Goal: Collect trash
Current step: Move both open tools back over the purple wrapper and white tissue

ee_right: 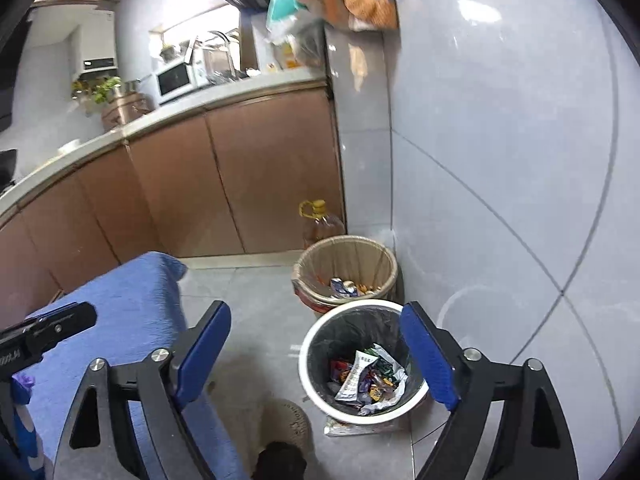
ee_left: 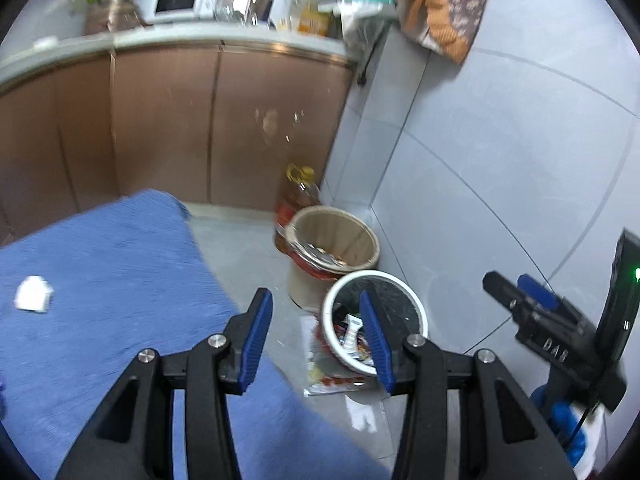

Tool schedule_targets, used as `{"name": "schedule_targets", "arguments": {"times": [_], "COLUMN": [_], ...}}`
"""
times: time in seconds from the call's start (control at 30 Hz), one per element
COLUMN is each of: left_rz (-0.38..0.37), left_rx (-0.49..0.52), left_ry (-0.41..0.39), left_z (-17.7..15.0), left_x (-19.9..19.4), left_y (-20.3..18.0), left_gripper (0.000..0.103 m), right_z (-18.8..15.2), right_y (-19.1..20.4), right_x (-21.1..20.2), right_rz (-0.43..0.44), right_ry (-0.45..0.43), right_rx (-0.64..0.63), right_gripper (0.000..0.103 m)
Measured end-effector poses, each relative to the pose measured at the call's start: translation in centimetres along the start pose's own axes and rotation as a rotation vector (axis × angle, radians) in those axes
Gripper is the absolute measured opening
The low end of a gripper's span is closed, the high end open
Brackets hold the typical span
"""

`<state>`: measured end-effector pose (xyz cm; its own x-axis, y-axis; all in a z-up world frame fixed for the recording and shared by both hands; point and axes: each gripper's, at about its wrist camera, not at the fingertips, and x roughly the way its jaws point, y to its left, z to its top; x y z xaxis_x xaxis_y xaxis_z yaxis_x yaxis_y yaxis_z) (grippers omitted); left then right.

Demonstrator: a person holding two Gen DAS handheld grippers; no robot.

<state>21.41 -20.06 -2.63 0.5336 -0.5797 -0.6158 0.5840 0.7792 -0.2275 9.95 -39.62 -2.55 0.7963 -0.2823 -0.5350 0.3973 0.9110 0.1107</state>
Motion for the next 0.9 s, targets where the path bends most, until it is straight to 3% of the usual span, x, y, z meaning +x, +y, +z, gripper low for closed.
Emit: {"name": "schedule_targets", "arguments": {"times": [0.23,0.33,0.6,0.9], "left_rz": [0.094,0.12,0.224,0.387], "left_rx": [0.076,0.066,-0.016,-0.13], "left_ry": [-0.089,-0.128,-0.224,-0.333], "left_z": [-3.0,-4.2,-7.6,-11.4], "left_x": [-9.7,-13.1,-21.1,-29.1], "left_y": [1.9,2.8,6.5,10.5], "left_gripper": [0.044,0.054,0.055,0.055], "right_z": [0.5,0.8,0.2,-0.3], "right_y": [4.1,5.9,10.2,13.1], "right_x": [-5.3,-8.0,-14.8,-19.4], "right_rz": [0.057,0.105,0.248,0.378], "right_ry": [-0.083,-0.133,-0.261,-0.315], "right_rx": [-0.079,-0.098,-0.153,-0.193], "right_gripper": [0.103,0.103,0.103,0.103]}}
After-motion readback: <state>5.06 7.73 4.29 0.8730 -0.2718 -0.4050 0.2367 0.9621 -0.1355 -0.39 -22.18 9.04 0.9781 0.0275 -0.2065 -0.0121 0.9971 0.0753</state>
